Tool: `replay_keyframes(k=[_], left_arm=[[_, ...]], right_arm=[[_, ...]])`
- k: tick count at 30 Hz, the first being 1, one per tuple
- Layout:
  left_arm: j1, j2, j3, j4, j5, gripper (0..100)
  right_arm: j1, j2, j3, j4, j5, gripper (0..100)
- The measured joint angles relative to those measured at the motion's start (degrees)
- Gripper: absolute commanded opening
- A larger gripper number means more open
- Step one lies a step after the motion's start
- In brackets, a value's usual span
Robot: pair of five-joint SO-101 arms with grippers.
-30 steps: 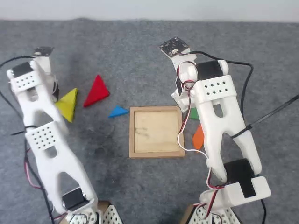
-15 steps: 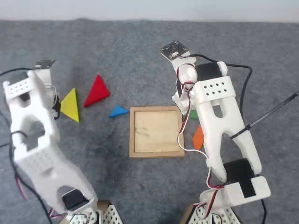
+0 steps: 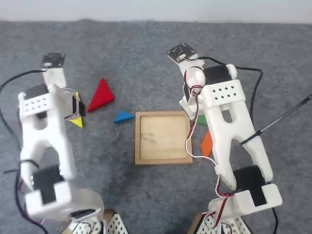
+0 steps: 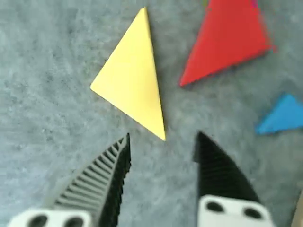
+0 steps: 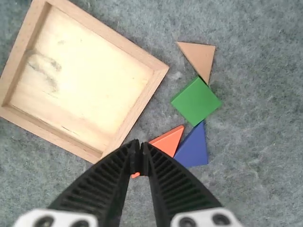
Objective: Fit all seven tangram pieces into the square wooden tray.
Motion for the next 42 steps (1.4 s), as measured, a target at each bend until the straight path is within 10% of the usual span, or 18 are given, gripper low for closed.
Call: replay_keyframes(k=[11, 42], left_arm=[[-4.57, 16.88, -20.84, 10.64, 1.05, 39], [-6.86, 30.33, -29.71, 4.84, -4.57, 39]], right_arm=[[0.00, 0.00, 0.00, 0.00, 0.00, 1.8], [0.00, 0.00, 0.00, -1.32, 0.18, 1.8]])
